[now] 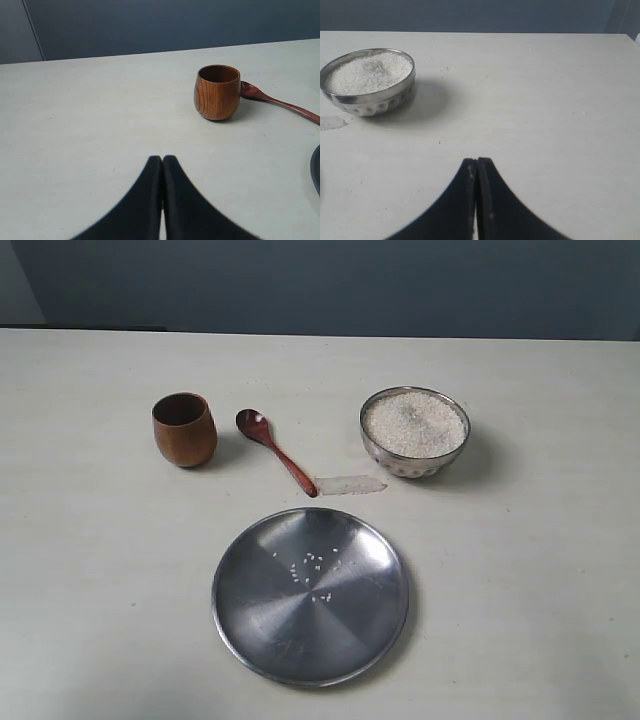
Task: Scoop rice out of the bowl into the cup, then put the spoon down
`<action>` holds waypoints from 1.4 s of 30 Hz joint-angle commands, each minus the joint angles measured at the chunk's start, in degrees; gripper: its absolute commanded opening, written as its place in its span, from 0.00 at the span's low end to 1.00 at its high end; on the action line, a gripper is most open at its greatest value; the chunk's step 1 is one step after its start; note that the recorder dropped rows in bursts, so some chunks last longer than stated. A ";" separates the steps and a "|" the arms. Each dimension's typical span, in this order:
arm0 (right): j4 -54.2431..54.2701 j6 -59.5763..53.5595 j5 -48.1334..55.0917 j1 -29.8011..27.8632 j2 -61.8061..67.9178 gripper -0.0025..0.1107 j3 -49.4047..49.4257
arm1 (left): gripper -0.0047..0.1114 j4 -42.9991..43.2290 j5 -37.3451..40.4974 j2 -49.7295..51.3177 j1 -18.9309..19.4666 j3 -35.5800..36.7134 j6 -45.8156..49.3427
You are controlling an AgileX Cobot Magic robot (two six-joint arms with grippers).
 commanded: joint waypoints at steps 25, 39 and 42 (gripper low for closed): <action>0.03 -0.09 0.10 2.99 -0.23 0.03 -0.42 | 0.04 5.72 -14.07 -0.26 0.12 0.12 -0.02; 0.03 -0.09 -0.11 2.99 -0.23 0.03 -0.42 | 0.04 6.25 -52.79 -0.26 0.12 0.12 -11.41; 0.03 -0.09 -0.11 2.99 -0.23 0.03 -0.42 | 0.04 16.01 -56.40 -0.26 0.12 -3.96 -20.75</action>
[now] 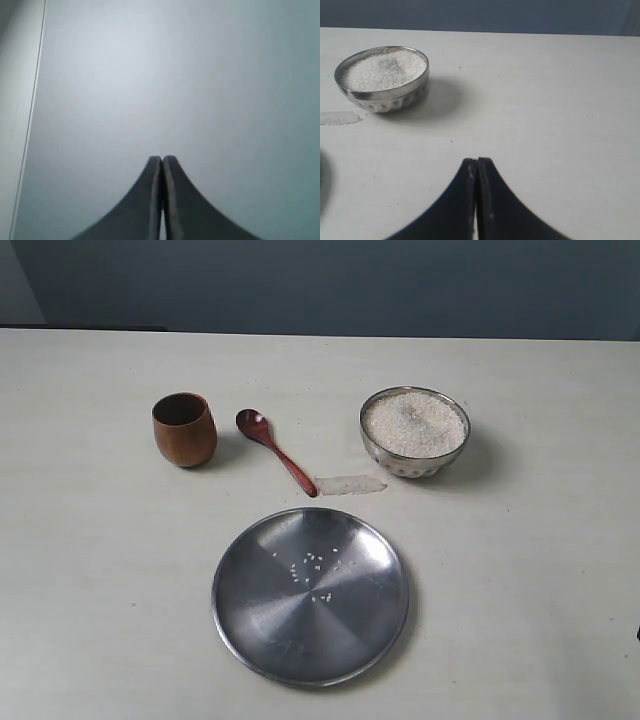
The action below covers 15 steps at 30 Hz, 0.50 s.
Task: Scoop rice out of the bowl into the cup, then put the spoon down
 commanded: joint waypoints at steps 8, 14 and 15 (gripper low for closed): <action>0.03 -0.09 -0.11 0.25 -0.23 0.03 -0.42 | 0.04 22.95 35.15 2.00 0.12 -20.42 -27.02; 0.03 -0.09 0.00 0.25 -0.23 0.03 -0.42 | 0.04 14.59 52.49 9.55 -0.15 -25.47 -20.14; 0.03 -0.09 0.00 0.25 -0.23 0.03 -0.42 | 0.04 10.66 55.02 11.53 -0.15 -26.22 -14.05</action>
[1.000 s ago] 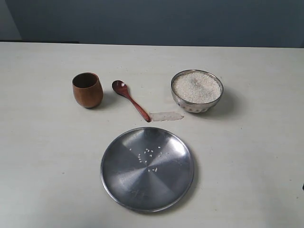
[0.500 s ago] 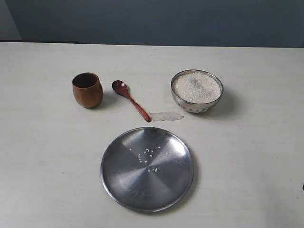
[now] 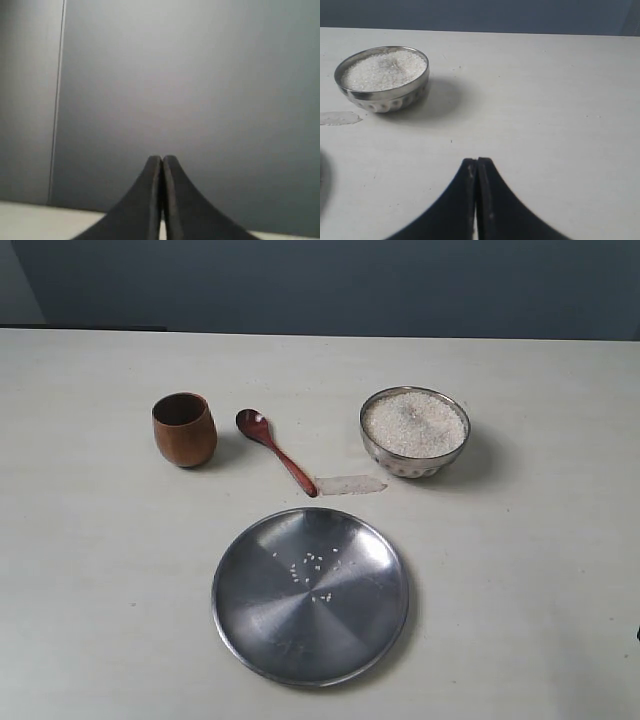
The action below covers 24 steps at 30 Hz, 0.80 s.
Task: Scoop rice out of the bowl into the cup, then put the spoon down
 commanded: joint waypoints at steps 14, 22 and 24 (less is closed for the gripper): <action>0.03 -0.09 0.00 0.25 -0.23 0.03 -0.42 | 0.04 -40.23 25.89 27.01 -0.49 -5.96 48.72; 0.03 -0.09 -0.15 0.25 -0.23 0.03 -0.42 | 0.04 -39.90 25.76 27.95 -0.49 -5.96 48.54; 0.03 -0.09 -0.15 0.25 -0.23 0.03 -0.42 | 0.04 -39.90 25.76 27.95 -0.49 -5.96 48.54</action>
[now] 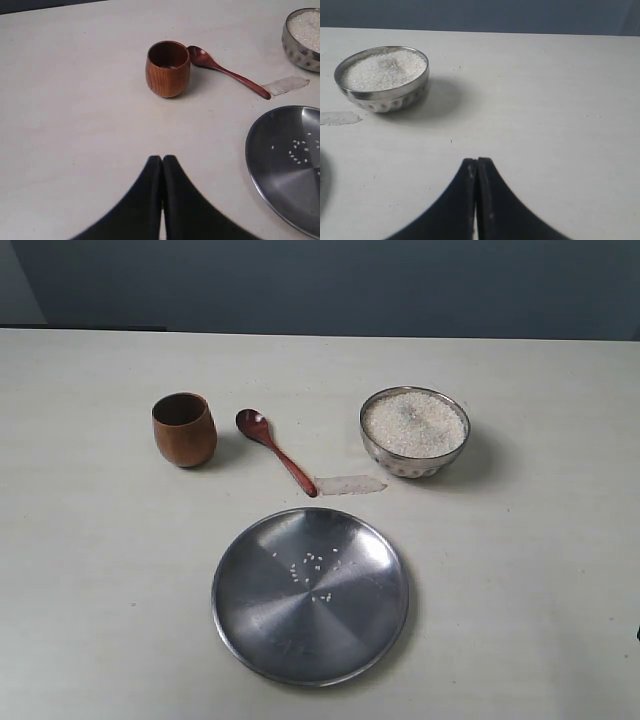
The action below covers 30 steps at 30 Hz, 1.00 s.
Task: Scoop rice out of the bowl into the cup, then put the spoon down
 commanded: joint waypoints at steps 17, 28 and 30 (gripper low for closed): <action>-0.08 0.03 -2.91 0.25 -0.23 0.03 -0.42 | 0.04 -0.24 0.12 0.12 -0.37 -0.35 0.20; 32.72 0.03 -18.36 0.25 -0.23 0.03 -0.42 | 0.04 -0.03 0.12 0.12 -0.37 -0.35 0.20; 34.73 0.03 -19.46 0.25 -0.23 0.03 -0.42 | 0.04 -0.03 0.12 0.12 -0.37 -0.35 0.20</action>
